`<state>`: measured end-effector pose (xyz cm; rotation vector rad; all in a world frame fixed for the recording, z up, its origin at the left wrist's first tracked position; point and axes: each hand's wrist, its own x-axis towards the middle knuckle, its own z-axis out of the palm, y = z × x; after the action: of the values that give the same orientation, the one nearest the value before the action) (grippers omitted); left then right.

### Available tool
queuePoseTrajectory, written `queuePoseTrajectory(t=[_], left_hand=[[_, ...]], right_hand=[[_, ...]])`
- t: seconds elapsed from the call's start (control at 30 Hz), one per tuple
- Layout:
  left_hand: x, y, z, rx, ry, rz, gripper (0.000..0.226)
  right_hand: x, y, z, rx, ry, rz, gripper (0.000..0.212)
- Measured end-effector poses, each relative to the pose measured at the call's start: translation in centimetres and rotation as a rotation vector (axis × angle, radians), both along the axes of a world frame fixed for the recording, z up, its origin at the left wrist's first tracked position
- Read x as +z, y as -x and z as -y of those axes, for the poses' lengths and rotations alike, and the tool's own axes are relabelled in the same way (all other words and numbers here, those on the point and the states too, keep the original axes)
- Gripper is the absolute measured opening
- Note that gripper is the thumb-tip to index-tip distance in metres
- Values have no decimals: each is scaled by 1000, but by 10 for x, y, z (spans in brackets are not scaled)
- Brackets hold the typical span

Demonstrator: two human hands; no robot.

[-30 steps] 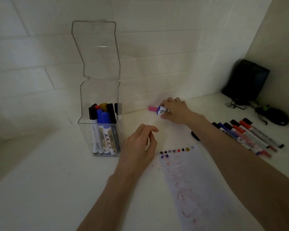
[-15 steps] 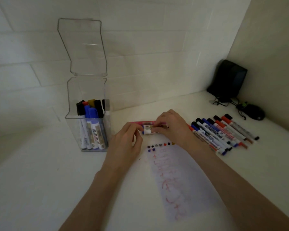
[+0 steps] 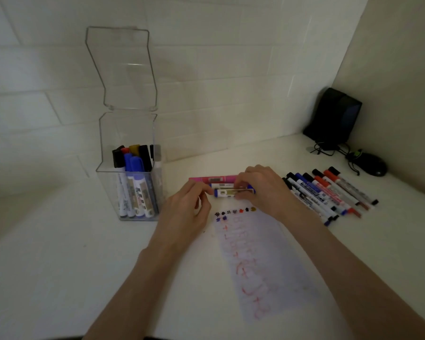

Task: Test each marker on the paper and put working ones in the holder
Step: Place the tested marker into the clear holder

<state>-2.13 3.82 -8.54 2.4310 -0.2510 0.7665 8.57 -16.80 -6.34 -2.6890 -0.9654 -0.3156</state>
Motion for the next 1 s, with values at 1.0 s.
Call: queuePoseTrajectory(t=[1.0], left_hand=[[9, 16, 29, -140, -311, -166, 34]], right_hand=[[21, 91, -17, -229, -1096, -732, 29]])
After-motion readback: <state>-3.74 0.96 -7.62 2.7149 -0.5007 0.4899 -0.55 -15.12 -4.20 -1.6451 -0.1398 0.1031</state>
